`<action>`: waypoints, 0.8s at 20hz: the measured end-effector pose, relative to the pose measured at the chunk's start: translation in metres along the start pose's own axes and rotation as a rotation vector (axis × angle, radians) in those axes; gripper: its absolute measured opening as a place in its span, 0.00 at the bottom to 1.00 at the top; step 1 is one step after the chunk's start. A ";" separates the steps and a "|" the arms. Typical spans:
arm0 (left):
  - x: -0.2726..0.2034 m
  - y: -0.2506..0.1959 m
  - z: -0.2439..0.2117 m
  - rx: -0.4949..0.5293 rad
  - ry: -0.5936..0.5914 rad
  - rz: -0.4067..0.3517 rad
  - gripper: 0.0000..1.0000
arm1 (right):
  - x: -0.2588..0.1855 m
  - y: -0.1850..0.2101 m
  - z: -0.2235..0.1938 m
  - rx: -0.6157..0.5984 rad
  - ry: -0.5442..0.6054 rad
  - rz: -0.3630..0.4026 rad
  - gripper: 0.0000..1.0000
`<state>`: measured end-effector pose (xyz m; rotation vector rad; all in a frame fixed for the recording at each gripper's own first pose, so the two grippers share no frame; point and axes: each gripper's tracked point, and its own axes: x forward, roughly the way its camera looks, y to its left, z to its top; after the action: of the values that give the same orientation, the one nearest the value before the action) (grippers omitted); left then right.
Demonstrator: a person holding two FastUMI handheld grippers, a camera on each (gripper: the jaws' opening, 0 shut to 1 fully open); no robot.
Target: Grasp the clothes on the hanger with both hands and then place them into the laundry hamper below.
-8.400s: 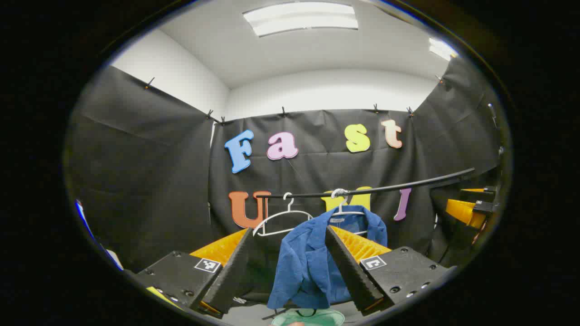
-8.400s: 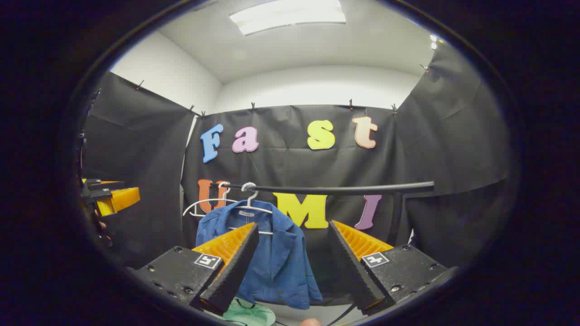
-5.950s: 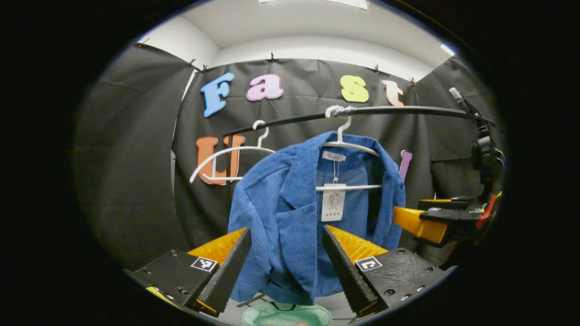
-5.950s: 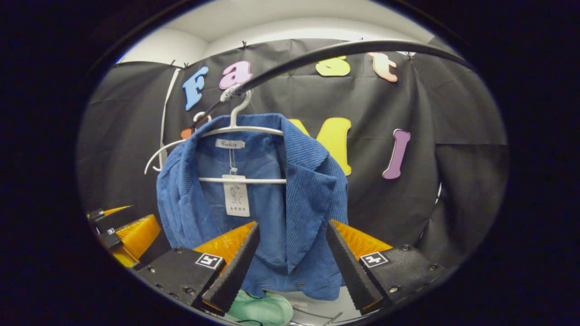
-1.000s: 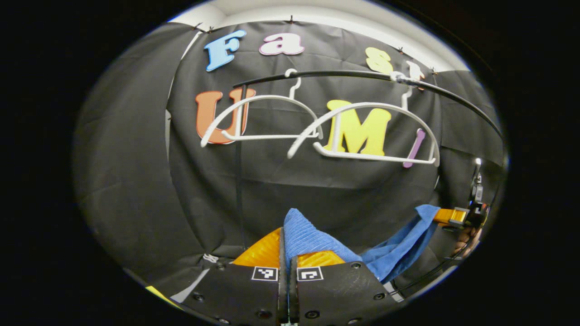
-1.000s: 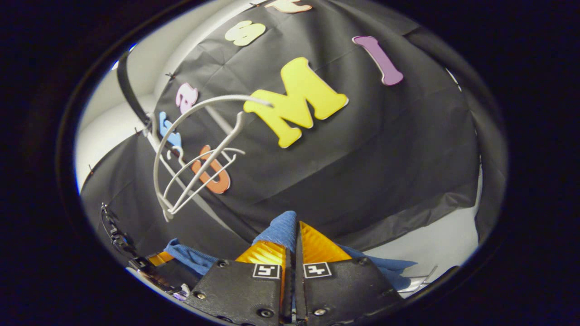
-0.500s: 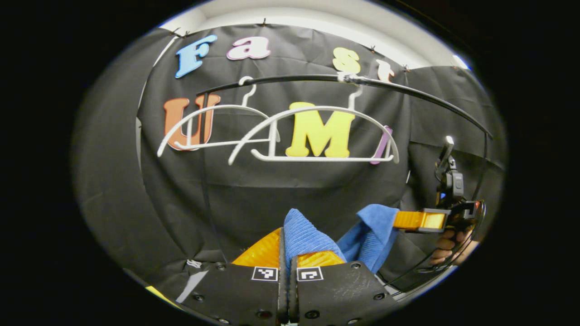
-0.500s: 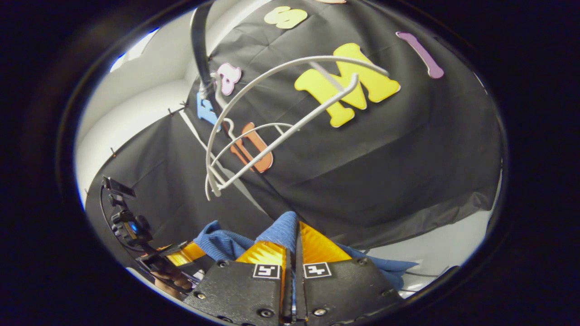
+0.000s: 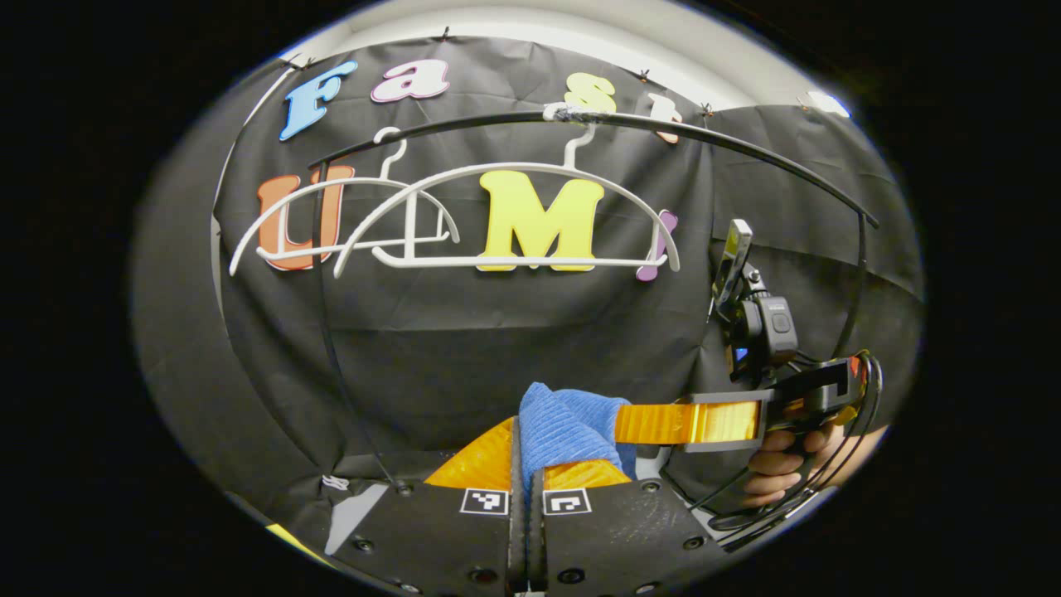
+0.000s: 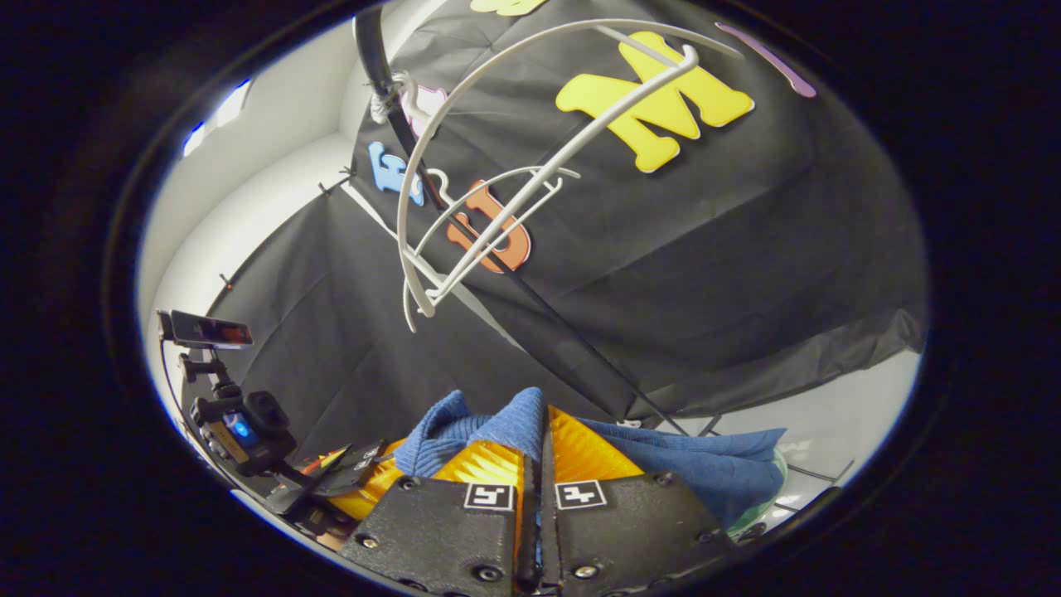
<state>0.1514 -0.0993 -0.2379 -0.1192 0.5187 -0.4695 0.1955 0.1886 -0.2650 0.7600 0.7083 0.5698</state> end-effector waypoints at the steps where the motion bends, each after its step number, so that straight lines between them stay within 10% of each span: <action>1: 0.001 0.003 -0.006 -0.009 0.012 0.006 0.01 | 0.000 0.001 -0.002 -0.001 0.004 -0.010 0.05; 16: 0.049 0.037 -0.131 -0.134 0.266 0.118 0.02 | 0.024 -0.019 -0.036 0.100 0.205 -0.210 0.05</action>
<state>0.1381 -0.0885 -0.3812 -0.1548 0.8142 -0.3361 0.1884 0.2085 -0.3073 0.7150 0.9995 0.4266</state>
